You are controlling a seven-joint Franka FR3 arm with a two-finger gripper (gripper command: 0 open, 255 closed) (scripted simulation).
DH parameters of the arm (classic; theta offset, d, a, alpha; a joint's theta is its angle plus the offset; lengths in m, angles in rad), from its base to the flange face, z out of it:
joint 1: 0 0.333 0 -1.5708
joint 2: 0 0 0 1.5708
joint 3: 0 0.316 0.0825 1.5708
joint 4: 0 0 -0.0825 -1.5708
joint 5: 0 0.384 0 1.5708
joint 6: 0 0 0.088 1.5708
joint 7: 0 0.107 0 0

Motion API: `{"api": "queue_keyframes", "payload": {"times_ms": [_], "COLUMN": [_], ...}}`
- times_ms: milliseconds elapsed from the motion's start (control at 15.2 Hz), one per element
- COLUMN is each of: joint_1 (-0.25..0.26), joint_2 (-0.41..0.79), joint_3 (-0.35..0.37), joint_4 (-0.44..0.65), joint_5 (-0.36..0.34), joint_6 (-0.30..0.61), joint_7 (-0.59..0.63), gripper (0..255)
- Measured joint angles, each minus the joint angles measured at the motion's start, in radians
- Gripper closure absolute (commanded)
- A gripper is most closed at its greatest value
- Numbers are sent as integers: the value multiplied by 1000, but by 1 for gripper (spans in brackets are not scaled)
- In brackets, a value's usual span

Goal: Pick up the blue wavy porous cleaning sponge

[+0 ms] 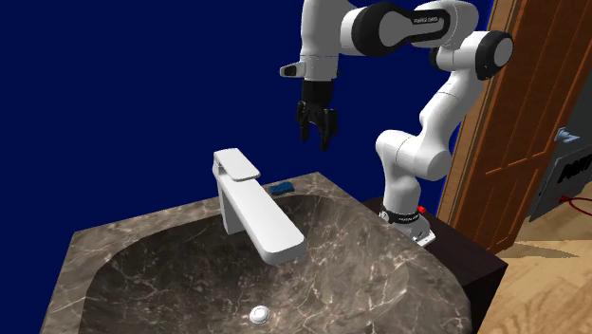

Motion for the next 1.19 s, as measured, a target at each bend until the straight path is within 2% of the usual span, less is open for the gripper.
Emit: {"api": "queue_keyframes", "payload": {"times_ms": [198,528,924,1188], "joint_1": [-6,-39,-72,-75], "joint_2": [9,67,200,251], "joint_3": [-11,-70,-143,-159], "joint_4": [-28,-114,-169,-198], "joint_5": [-11,-64,-116,-124], "joint_6": [41,204,422,508], "joint_7": [-12,-75,-142,-152], "gripper": [0,0,0,0]}}
